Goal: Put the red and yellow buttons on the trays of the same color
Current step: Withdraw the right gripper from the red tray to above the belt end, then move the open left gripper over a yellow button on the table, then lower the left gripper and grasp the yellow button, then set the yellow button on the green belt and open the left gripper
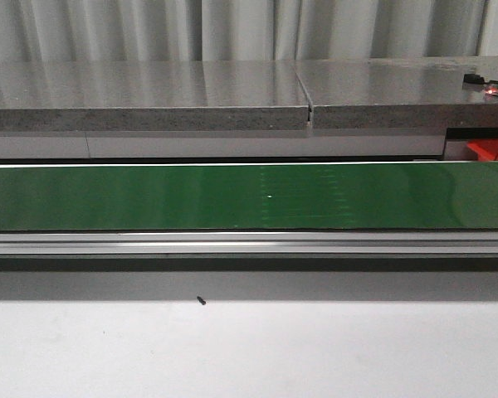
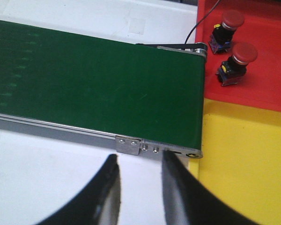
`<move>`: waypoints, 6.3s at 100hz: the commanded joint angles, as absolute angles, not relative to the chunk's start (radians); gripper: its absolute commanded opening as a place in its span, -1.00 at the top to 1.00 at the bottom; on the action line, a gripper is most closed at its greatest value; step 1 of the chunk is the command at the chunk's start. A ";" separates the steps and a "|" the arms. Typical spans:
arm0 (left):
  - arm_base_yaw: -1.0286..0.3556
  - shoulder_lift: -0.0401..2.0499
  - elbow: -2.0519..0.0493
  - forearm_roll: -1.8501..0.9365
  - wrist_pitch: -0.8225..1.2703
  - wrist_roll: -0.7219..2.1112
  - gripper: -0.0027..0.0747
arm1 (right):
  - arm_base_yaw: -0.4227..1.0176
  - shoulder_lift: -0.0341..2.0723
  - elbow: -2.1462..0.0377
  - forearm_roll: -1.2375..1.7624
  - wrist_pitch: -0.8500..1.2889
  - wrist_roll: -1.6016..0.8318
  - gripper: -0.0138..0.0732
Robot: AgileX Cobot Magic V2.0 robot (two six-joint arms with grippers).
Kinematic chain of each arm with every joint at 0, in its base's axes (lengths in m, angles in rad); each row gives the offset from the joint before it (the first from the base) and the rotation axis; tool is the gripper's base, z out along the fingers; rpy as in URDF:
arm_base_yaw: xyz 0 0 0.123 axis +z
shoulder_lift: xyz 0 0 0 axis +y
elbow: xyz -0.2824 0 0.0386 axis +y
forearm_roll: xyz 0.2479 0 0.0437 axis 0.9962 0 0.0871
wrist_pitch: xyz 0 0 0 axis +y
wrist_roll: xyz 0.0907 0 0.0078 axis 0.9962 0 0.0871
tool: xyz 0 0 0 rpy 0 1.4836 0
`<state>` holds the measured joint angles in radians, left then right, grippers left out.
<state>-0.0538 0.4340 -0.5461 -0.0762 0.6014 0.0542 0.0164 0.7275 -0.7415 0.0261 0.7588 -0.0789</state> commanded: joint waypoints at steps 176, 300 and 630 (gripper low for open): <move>0.016 0.574 -0.688 0.164 0.628 -0.252 -0.67 | 0.010 0.721 -0.768 0.013 0.698 -0.077 0.84; 0.467 1.598 -1.033 0.229 0.517 -0.340 -0.67 | 0.010 0.721 -0.768 0.013 0.698 -0.077 0.84; 0.155 1.572 -1.222 0.060 0.664 -0.129 0.72 | 0.010 0.721 -0.768 0.013 0.698 -0.077 0.84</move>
